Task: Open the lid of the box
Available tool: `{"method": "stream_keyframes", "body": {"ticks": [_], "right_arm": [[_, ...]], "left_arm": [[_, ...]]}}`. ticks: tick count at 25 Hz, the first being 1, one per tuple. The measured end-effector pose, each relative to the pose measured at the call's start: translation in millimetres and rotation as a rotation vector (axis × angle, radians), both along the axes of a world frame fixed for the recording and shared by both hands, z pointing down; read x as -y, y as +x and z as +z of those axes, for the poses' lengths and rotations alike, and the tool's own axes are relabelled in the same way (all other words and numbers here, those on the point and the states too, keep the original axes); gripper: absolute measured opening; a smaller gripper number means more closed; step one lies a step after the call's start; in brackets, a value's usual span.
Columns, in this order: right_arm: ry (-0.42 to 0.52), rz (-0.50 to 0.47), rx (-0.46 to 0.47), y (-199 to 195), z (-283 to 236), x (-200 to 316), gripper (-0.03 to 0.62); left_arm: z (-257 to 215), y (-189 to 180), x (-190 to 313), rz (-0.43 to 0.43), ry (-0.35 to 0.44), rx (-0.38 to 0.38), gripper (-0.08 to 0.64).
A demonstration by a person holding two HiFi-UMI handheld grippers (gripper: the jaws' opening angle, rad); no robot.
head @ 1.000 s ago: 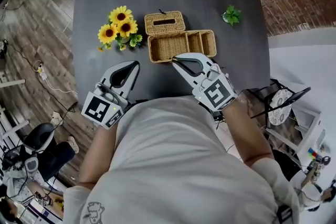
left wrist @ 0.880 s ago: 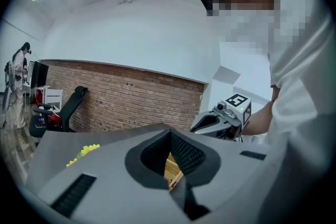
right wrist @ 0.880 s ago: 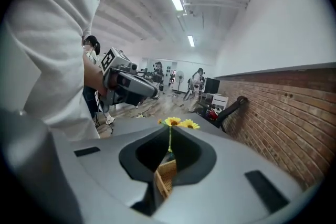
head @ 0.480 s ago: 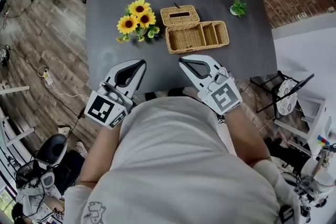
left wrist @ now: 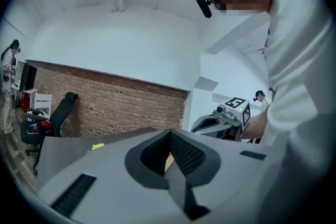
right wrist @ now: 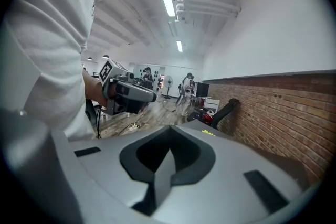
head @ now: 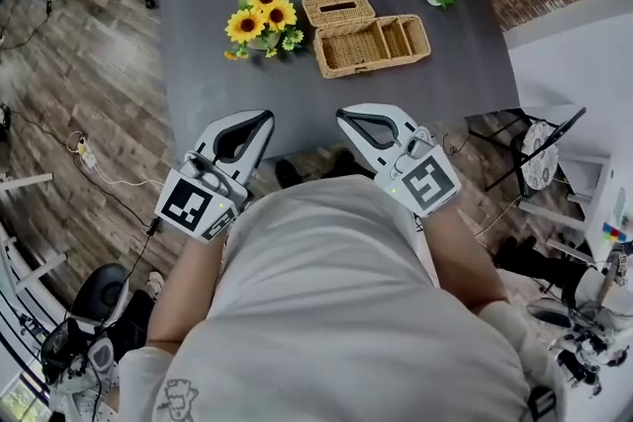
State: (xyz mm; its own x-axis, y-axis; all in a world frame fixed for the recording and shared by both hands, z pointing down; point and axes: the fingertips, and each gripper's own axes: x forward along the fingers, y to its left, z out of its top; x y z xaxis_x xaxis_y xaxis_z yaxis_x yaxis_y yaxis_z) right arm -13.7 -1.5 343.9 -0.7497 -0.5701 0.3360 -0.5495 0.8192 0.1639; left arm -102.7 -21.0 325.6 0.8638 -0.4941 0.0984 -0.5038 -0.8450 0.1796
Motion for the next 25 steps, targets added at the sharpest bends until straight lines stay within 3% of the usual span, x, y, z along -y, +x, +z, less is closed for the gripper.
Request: {"method": "stream_keyframes", "body": {"ticks": [8, 25], "right_arm": [[0.040, -0.002, 0.082, 23.6, -20.1, -22.6, 0.005], [0.009, -0.063, 0.175, 117.2, -12.5, -118.1, 0.005]], "left_arm": [[-8.1, 19.4, -25.4, -0.025, 0.030, 0.001, 0.011], [-5.2, 128.6, -121.9, -0.059, 0.036, 0.023, 0.011]]}}
